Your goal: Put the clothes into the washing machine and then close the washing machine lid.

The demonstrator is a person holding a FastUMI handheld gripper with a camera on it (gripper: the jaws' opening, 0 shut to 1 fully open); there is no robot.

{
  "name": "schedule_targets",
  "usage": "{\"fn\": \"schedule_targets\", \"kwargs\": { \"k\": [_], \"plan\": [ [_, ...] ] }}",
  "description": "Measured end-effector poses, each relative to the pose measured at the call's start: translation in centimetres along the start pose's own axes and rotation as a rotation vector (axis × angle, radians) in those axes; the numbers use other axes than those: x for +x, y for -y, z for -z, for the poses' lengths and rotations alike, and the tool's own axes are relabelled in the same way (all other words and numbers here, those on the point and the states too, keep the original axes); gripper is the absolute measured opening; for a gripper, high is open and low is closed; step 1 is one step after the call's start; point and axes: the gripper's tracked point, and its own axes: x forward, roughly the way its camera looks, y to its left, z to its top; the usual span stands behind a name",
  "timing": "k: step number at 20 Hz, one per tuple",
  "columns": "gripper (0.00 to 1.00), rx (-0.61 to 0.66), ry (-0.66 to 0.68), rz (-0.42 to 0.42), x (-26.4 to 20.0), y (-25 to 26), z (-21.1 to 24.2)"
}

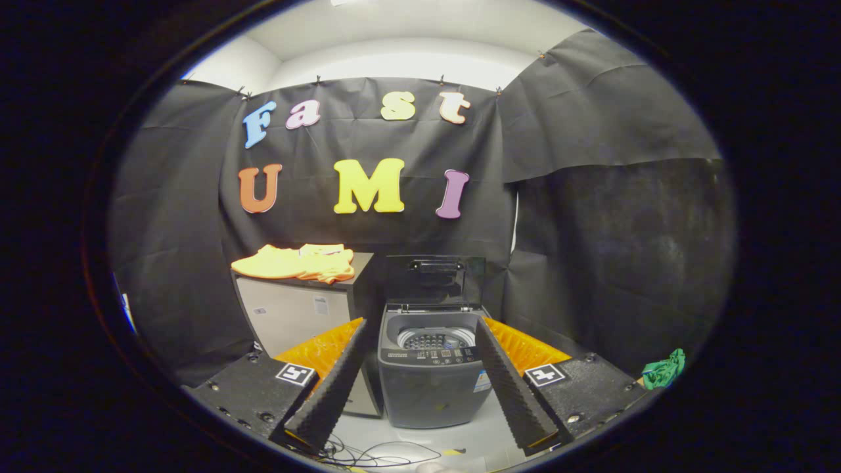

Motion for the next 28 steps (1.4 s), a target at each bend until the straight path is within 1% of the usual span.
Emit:
{"fn": "schedule_targets", "kwargs": {
  "k": [4,7,12,14,21,25,28],
  "plan": [
    [1.0,0.001,0.003,-0.002,0.2,0.0,-0.2],
    [1.0,-0.021,0.002,-0.003,0.8,-0.2,-0.5],
    [1.0,-0.025,0.008,-0.02,2.4,-0.8,-2.5],
    [1.0,-0.027,0.022,-0.038,3.4,-1.3,-4.0],
    [1.0,-0.001,0.033,-0.085,9.5,-4.2,-10.5],
    [1.0,-0.002,0.054,-0.137,13.9,-7.6,-15.0],
    [1.0,-0.017,0.056,-0.183,17.5,-11.4,-17.6]
  ]
}}
